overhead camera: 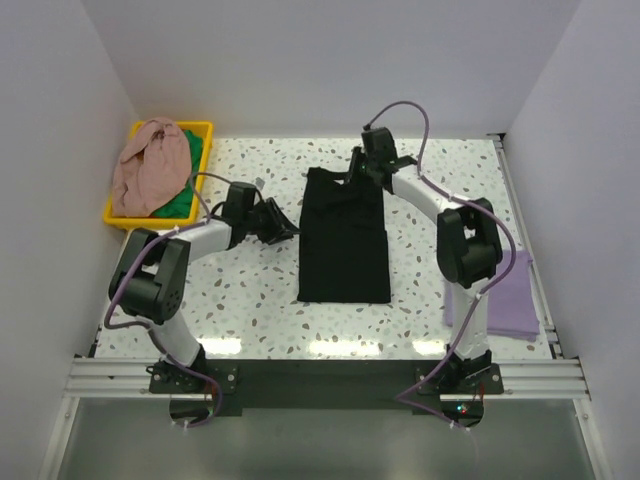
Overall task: Fold and stack the t-shirts
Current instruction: Fold the tshirt, then neatly place the folded tshirt to the corner
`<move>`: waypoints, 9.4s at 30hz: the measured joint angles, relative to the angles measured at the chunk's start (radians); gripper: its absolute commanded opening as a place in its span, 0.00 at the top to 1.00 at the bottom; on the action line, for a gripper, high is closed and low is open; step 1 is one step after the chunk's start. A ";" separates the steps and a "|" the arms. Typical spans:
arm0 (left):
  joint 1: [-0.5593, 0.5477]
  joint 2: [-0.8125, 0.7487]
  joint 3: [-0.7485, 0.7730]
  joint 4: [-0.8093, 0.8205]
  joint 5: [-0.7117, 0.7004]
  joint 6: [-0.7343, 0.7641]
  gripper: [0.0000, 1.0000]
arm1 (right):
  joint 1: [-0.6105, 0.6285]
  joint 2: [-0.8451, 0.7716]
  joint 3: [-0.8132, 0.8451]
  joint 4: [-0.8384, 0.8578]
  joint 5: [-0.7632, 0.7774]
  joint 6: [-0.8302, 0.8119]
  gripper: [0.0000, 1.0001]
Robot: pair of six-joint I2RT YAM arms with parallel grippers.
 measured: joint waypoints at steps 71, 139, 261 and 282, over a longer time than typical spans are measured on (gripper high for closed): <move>-0.257 -0.335 -0.531 0.172 -0.050 -0.052 0.63 | -0.027 -0.895 -1.288 0.098 -0.209 0.249 0.60; -0.223 -0.464 -0.004 -0.369 -0.234 0.032 1.00 | -0.023 -0.991 -0.751 -0.421 -0.108 0.086 0.99; -0.268 0.090 0.285 -0.023 -0.123 0.049 0.82 | -0.272 -0.382 -0.677 0.165 -0.389 0.015 0.23; -0.356 0.243 0.217 0.001 -0.132 0.020 0.87 | -0.170 -0.230 -0.613 0.132 -0.251 -0.036 0.30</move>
